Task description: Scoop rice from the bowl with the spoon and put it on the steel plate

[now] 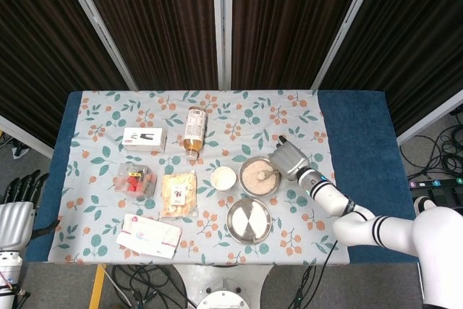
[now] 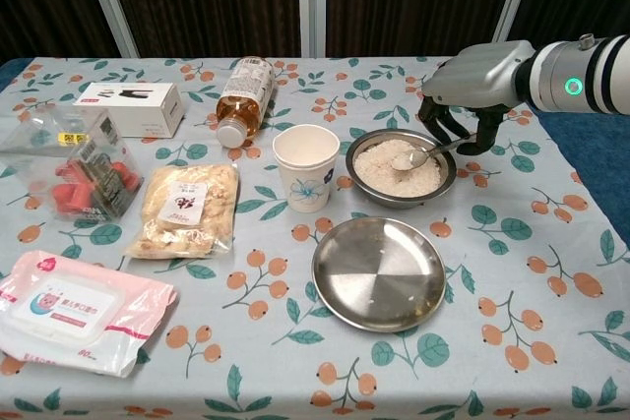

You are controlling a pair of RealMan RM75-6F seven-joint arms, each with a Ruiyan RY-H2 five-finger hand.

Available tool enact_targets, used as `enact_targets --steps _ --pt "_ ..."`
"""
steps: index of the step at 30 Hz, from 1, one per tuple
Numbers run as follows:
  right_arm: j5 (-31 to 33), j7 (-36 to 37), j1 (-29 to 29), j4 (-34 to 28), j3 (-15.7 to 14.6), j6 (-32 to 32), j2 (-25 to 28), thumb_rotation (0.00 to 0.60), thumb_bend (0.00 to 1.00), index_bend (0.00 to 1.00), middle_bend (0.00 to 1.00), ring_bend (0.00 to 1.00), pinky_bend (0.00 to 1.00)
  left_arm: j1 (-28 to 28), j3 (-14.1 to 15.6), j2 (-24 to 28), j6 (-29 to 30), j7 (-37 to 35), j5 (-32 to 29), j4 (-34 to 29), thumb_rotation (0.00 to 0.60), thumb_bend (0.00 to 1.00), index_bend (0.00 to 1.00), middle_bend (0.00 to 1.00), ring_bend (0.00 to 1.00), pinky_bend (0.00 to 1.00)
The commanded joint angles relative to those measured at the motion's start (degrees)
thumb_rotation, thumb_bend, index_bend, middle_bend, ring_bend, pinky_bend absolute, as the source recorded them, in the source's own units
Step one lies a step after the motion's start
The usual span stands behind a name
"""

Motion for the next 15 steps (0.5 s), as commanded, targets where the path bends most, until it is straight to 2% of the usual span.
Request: enact_targets --steps 1,8,15 --pt "-2.9 3.5 -2.1 0.5 1.1 1.0 0.6 0.600 0.33 0.62 0.59 0.28 0.11 0.0 -0.1 0.2 0.1 0.3 0.0 -0.3 0.600 0.00 0.14 0.15 0.10 0.08" --pt "-7.2 7.7 -4.2 -0.8 3.1 2.3 2.8 0.600 0.33 0.62 0.59 0.28 0.10 -0.1 -0.3 0.6 0.1 0.8 -0.1 -0.9 0.600 0.00 0.14 0.15 0.10 0.08" --pt "-9.8 8.7 -4.2 -4.6 5.4 2.4 5.8 0.600 0.33 0.62 0.59 0.28 0.09 -0.3 -0.4 0.6 -0.2 1.1 -0.3 -1.0 0.600 0.00 0.14 0.15 0.10 0.08"
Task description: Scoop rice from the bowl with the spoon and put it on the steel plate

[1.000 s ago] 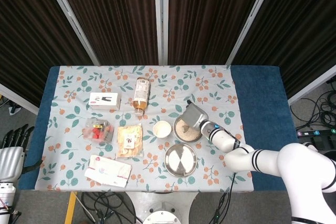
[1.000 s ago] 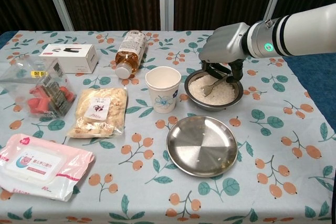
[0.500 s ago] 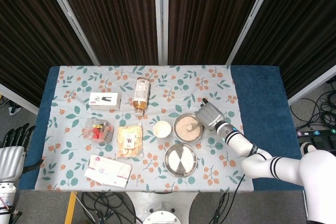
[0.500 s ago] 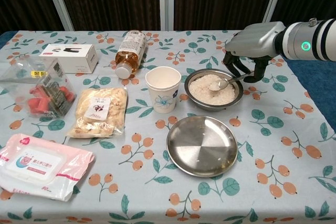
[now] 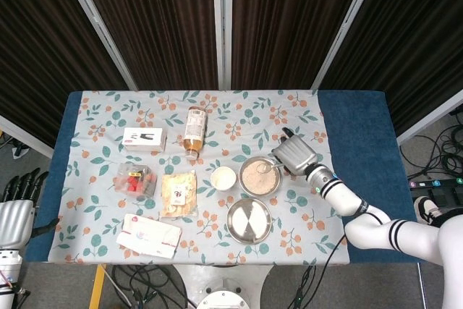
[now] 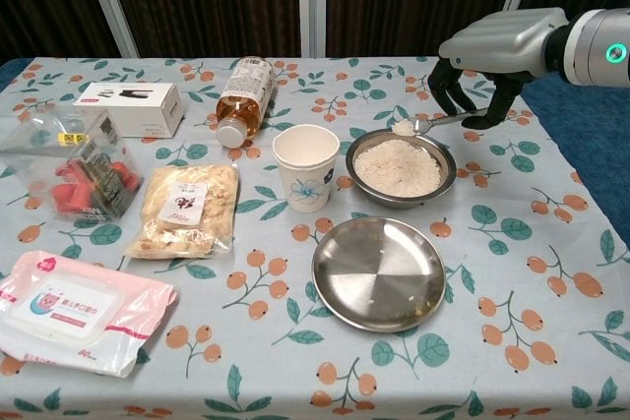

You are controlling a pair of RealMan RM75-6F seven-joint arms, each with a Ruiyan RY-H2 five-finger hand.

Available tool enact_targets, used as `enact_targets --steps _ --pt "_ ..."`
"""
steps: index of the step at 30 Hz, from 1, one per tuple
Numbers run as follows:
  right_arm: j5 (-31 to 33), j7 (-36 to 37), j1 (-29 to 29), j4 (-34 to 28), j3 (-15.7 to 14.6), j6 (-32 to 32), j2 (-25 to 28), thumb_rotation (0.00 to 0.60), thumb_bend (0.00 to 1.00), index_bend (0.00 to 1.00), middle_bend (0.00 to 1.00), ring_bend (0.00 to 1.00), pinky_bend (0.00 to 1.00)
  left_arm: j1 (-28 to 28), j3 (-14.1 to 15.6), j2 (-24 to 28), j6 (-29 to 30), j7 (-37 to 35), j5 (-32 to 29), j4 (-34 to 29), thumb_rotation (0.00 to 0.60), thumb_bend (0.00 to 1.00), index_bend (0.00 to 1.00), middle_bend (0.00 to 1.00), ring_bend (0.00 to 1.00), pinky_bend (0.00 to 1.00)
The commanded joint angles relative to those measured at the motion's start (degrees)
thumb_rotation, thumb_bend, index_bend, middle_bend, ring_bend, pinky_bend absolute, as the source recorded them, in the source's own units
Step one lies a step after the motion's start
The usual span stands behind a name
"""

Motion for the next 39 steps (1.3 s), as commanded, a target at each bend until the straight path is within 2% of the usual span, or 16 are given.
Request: enact_targets --steps 1,8,17,26,34,39 --pt "-0.8 0.3 0.4 -1.7 1.3 -0.4 1.1 0.600 0.33 0.62 0.59 0.28 0.09 -0.1 -0.1 0.0 -0.1 0.0 -0.1 0.0 0.600 0.00 0.14 0.15 0.10 0.08" --pt "-1.6 -1.1 3.9 -3.0 3.9 -4.2 0.5 0.600 0.33 0.62 0.59 0.29 0.08 0.1 0.1 -0.2 0.0 -0.1 -0.1 0.2 0.600 0.00 0.14 0.15 0.10 0.08" --pt "0.0 -7.7 9.8 0.7 5.5 -8.5 -4.0 0.600 0.33 0.62 0.59 0.29 0.08 1.0 0.4 -0.8 0.3 -1.3 -0.7 1.3 0.600 0.00 0.14 0.15 0.10 0.08" --pt "0.8 -22.6 15.0 0.2 3.1 -7.9 -4.6 0.600 0.33 0.63 0.59 0.29 0.06 1.4 0.3 -1.6 0.9 -2.3 -0.5 2.4 0.600 0.00 0.14 0.15 0.10 0.08" --pt "-0.1 -39.6 20.1 -1.7 -0.1 -6.2 -5.1 0.600 0.33 0.63 0.58 0.29 0.01 1.6 0.3 -2.1 1.1 -2.7 -0.6 2.8 0.600 0.00 0.14 0.15 0.10 0.08" --pt "-1.6 -48.2 21.7 -3.8 -1.7 -3.1 -5.9 0.600 0.33 0.63 0.58 0.29 0.00 1.7 0.3 -2.5 1.1 -3.0 -0.6 3.3 0.600 0.00 0.14 0.15 0.10 0.08"
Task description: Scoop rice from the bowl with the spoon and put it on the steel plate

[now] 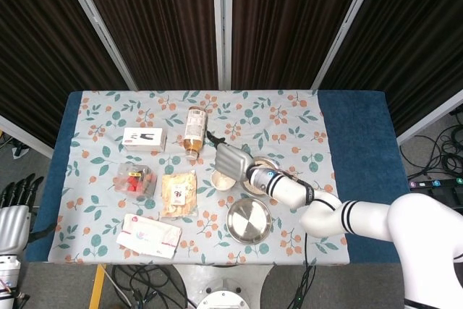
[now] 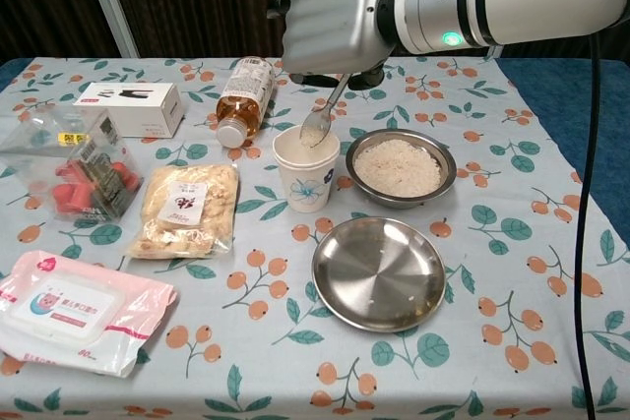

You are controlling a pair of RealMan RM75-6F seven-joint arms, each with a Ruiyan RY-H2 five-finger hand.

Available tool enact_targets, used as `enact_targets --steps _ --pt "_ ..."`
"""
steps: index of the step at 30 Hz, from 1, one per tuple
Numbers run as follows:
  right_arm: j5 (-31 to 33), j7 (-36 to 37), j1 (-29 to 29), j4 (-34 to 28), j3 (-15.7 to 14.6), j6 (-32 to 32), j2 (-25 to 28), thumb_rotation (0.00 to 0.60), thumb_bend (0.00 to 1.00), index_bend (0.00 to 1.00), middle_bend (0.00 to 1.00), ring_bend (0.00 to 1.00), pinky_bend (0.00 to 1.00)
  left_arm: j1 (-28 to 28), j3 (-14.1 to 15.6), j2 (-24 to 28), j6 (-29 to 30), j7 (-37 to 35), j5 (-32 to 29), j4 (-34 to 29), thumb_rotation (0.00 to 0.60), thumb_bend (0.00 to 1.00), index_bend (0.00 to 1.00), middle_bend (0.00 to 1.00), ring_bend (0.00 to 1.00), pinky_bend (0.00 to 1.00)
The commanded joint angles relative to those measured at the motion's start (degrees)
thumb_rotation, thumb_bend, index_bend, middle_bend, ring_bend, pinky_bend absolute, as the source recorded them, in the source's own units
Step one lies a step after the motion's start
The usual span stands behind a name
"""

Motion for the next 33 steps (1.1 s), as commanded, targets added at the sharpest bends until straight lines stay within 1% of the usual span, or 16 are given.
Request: enact_targets --steps 1,6,10,12,17,22,25,28,29,32,33 --pt "-1.5 -6.7 2.0 -2.1 -1.8 2.9 -0.9 0.600 0.33 0.63 0.58 0.29 0.00 0.1 0.0 -0.2 0.1 -0.2 0.0 0.2 0.600 0.00 0.14 0.15 0.10 0.08" --pt "-3.3 -12.8 2.9 -2.4 -2.9 4.4 -1.6 0.600 0.33 0.64 0.59 0.29 0.00 0.3 0.0 -0.5 0.3 -0.8 0.0 0.8 0.600 0.00 0.13 0.15 0.10 0.08" --pt "-3.4 -17.5 3.1 -3.1 -3.5 5.8 -1.6 0.600 0.33 0.64 0.59 0.29 0.00 0.7 0.1 -0.9 0.7 -1.2 0.1 1.3 0.600 0.00 0.14 0.15 0.10 0.08" --pt "-2.4 -19.0 3.1 -3.7 -3.6 6.1 -1.5 0.600 0.33 0.65 0.60 0.29 0.00 0.7 0.1 -0.9 0.5 -1.4 0.0 1.4 0.600 0.00 0.14 0.15 0.10 0.08" --pt "-0.5 -21.5 2.8 -5.4 -3.8 7.1 -1.0 0.600 0.33 0.65 0.60 0.29 0.00 0.7 0.0 -1.1 0.6 -1.6 0.2 1.7 0.600 0.00 0.13 0.15 0.10 0.08" --pt "1.3 -21.1 1.7 -6.9 -3.5 9.1 -0.3 0.600 0.33 0.66 0.60 0.29 0.00 0.7 0.0 -1.1 0.6 -1.7 0.4 1.8 0.600 0.00 0.14 0.15 0.10 0.08" --pt "2.2 -18.8 0.1 -7.5 -3.1 11.1 0.3 0.600 0.33 0.66 0.60 0.29 0.00 0.7 0.0 -1.0 0.7 -1.7 0.5 1.7 0.600 0.00 0.14 0.15 0.10 0.08" --pt "2.3 -13.3 -2.8 -8.0 -2.3 13.6 1.0 0.600 0.32 0.65 0.60 0.29 0.00 0.7 0.0 -0.9 0.8 -1.8 0.6 1.7 0.600 0.00 0.14 0.15 0.10 0.08" --pt "2.3 -10.9 -3.9 -8.2 -2.0 14.5 1.2 0.600 0.31 0.65 0.60 0.29 0.00 0.7 0.0 -0.8 0.8 -1.8 0.7 1.6 0.600 0.00 0.14 0.15 0.10 0.08" --pt "1.3 -0.8 -7.8 -9.1 -0.9 16.8 2.4 0.600 0.31 0.65 0.60 0.29 0.00 0.5 -0.1 -0.6 0.6 -1.6 0.7 1.4 0.600 0.00 0.13 0.15 0.10 0.08" --pt "0.5 3.9 -9.5 -9.6 -0.4 17.7 3.0 0.600 0.30 0.65 0.60 0.29 0.00 0.4 -0.2 -0.5 0.6 -1.4 0.8 1.3 0.600 0.00 0.14 0.15 0.10 0.08"
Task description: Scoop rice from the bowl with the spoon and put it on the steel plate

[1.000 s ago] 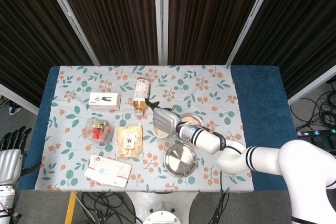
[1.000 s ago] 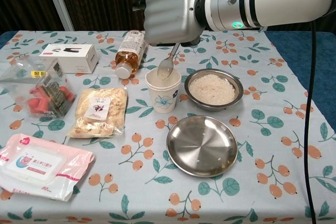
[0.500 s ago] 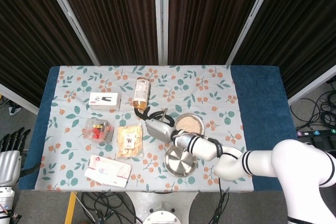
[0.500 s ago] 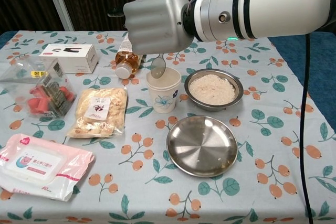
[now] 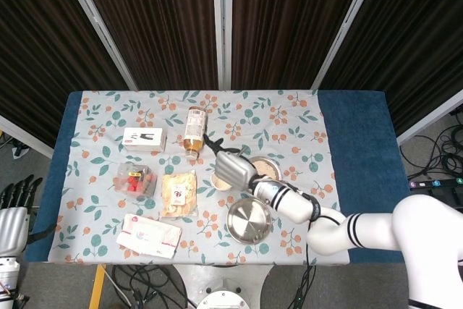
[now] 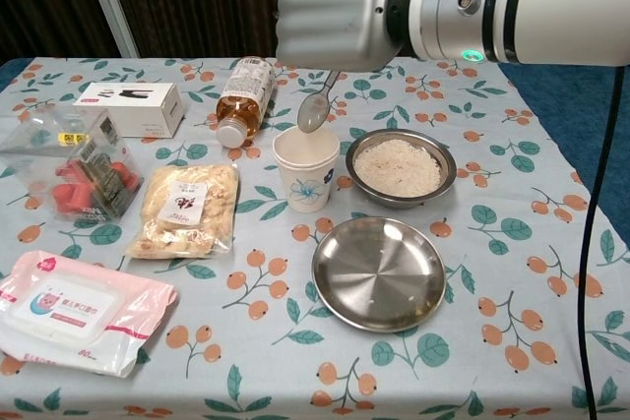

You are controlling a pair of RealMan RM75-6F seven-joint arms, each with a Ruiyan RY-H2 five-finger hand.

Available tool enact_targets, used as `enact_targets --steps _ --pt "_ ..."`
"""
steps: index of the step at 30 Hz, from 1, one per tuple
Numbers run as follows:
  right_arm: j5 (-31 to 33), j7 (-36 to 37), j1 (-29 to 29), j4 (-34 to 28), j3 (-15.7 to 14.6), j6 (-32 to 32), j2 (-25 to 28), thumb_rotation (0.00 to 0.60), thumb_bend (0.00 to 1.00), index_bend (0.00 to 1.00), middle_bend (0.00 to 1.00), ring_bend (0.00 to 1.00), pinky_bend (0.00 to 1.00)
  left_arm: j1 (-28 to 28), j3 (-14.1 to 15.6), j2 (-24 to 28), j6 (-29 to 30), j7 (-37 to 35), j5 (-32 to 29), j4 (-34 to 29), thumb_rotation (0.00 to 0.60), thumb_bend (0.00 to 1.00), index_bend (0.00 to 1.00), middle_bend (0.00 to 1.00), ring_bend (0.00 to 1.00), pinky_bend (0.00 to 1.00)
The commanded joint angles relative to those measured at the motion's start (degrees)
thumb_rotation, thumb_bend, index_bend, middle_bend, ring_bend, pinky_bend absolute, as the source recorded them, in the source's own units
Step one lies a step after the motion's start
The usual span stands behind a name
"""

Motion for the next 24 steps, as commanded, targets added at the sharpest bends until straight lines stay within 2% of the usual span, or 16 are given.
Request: enact_targets --steps 1,5,7,10,16,24 --pt "-2.2 17.0 -7.1 -2.0 2.0 4.5 2.3 0.600 0.30 0.65 0.60 0.29 0.00 -0.3 -0.1 0.2 -0.1 0.3 0.2 -0.2 0.600 0.00 0.13 0.15 0.10 0.08" --pt "-6.7 33.5 -12.5 -4.0 2.2 6.4 4.2 0.600 0.30 0.65 0.60 0.28 0.00 -0.9 -0.5 0.8 -0.5 1.1 0.2 -1.2 0.600 0.00 0.13 0.15 0.10 0.08" --pt "-10.0 42.5 -15.1 -4.6 1.5 6.8 4.8 0.600 0.29 0.65 0.60 0.28 0.00 -1.1 -0.6 1.0 -0.5 1.6 0.4 -1.7 0.600 0.00 0.14 0.15 0.10 0.08" --pt "-15.7 51.3 -18.2 -3.1 -0.4 8.1 4.0 0.600 0.29 0.65 0.60 0.27 0.00 -1.4 -0.7 1.3 -0.7 2.2 0.7 -2.4 0.600 0.00 0.14 0.15 0.10 0.08" --pt "-24.7 57.4 -23.9 3.2 -4.2 12.7 -1.7 0.600 0.24 0.65 0.60 0.25 0.00 -1.8 -0.8 1.8 -0.6 3.0 0.9 -3.6 0.600 0.00 0.14 0.15 0.10 0.08" --pt "-29.5 59.3 -30.0 13.3 -5.5 17.0 -10.9 0.600 0.21 0.64 0.60 0.23 0.00 -1.4 -0.6 2.2 0.0 3.0 1.0 -4.1 0.600 0.00 0.13 0.15 0.10 0.08"
